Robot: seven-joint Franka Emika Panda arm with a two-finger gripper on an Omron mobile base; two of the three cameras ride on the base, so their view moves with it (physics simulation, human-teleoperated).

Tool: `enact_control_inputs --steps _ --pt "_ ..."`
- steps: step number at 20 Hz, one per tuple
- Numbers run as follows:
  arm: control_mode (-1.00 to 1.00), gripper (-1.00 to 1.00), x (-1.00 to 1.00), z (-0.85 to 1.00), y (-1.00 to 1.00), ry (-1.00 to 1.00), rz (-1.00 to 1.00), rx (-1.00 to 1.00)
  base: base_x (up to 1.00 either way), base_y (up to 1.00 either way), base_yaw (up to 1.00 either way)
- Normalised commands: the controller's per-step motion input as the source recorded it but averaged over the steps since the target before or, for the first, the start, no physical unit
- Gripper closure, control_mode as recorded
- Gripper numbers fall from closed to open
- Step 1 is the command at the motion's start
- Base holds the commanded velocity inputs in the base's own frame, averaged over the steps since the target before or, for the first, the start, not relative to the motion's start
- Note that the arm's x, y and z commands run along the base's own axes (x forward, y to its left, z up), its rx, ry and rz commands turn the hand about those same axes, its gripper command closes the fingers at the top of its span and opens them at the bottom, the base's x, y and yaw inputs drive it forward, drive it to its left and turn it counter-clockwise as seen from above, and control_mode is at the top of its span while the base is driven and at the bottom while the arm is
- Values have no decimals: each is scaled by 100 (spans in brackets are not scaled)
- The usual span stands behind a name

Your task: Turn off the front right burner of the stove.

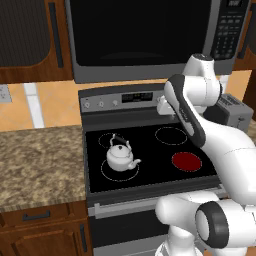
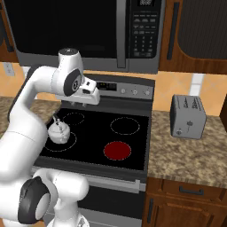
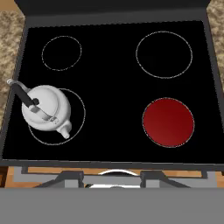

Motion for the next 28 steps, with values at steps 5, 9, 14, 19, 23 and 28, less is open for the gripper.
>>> enact_control_inputs --steps 5,9,14,19,23,28 --pt "-100 -100 -15 0 -3 0 -1 0 0 0 0" --pt "-100 -100 -30 -1 -49 0 0 0 0 0 0" --pt "-100 -100 -66 -15 -74 -7 0 3 0 0 0" --pt "-100 -100 -78 -12 -70 -26 0 15 0 0 0" --pt "-100 -100 -52 -1 -29 -24 -3 18 0 0 0" --pt "-100 -100 -35 0 -8 -20 -6 25 0 0 0"
